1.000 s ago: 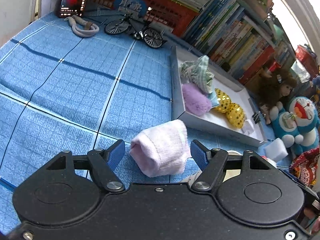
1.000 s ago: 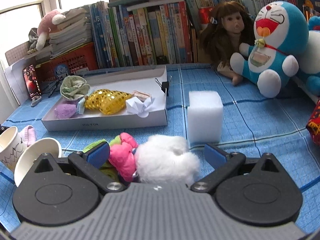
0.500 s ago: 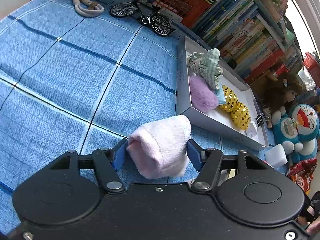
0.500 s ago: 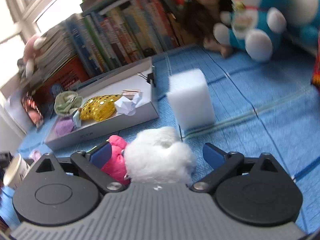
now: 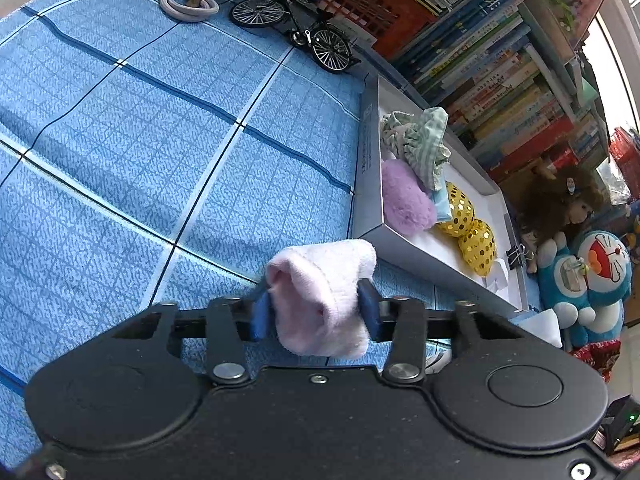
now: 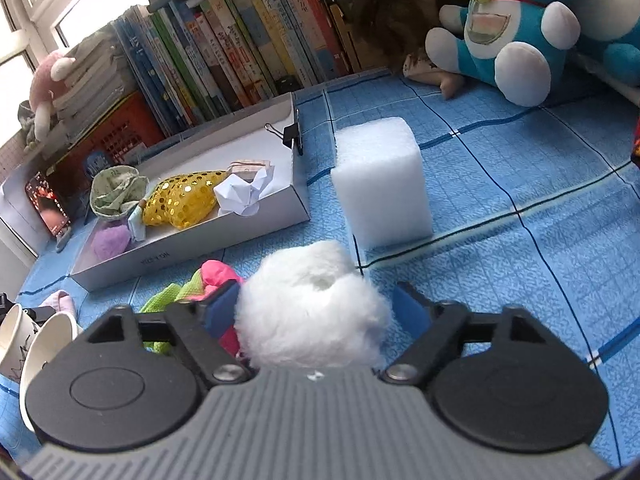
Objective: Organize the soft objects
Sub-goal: 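Close the left gripper on the pink sock while the right gripper grasps the white fluffy ball, then carry the pink sock and white fluffy ball with both grippers over the tray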
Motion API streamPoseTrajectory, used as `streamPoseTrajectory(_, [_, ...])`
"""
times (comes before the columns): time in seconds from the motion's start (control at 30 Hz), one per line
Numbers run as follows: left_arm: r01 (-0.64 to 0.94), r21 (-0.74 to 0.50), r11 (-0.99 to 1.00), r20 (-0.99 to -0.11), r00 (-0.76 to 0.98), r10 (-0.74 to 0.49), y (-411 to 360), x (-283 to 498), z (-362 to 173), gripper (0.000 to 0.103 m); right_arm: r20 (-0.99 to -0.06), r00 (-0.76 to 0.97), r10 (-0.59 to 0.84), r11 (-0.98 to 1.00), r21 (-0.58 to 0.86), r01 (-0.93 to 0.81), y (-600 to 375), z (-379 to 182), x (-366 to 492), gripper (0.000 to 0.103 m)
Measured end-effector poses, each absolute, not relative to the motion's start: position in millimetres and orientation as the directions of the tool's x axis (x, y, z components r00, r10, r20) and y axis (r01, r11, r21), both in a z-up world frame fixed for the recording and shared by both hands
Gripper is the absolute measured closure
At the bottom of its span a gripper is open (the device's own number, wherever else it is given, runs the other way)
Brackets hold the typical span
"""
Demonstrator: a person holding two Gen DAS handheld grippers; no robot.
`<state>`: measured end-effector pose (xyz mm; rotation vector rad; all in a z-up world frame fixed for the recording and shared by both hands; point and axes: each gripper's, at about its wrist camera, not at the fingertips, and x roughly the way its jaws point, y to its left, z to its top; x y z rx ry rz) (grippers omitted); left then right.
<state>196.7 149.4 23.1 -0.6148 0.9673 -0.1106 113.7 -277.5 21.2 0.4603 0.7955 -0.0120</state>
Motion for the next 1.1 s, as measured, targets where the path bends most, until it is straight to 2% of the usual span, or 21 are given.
streamPoseTrajectory(0.13, [-0.175, -0.544, 0.821, -0.728, 0.584, -0.358, 150.5, 197.4, 26.3, 0.075, -0.716, 0.681, 0.157, 0.902, 0.385, 0.197, -274.6, 27.8, 116.8, 0.038])
streamPoseTrajectory(0.6, [-0.053, -0.466, 0.883, -0.684, 0.655, -0.321, 140.5, 194.8, 76.2, 0.076, -0.672, 0.727, 0.142, 0.867, 0.439, 0.236, -285.7, 61.5, 117.7, 0.039])
streamPoseTrajectory(0.97, [0.047, -0.433, 0.9, -0.681, 0.638, -0.361, 104.9, 218.6, 116.0, 0.076, -0.633, 0.758, 0.157, 0.886, 0.429, 0.175, -274.7, 97.9, 141.2, 0.039])
streamPoseTrajectory(1.1, [0.098, -0.387, 0.917, -0.693, 0.625, -0.359, 79.4, 231.7, 126.5, 0.076, -0.633, 0.756, 0.167, 0.909, 0.397, 0.131, -259.2, 108.3, 156.6, 0.039])
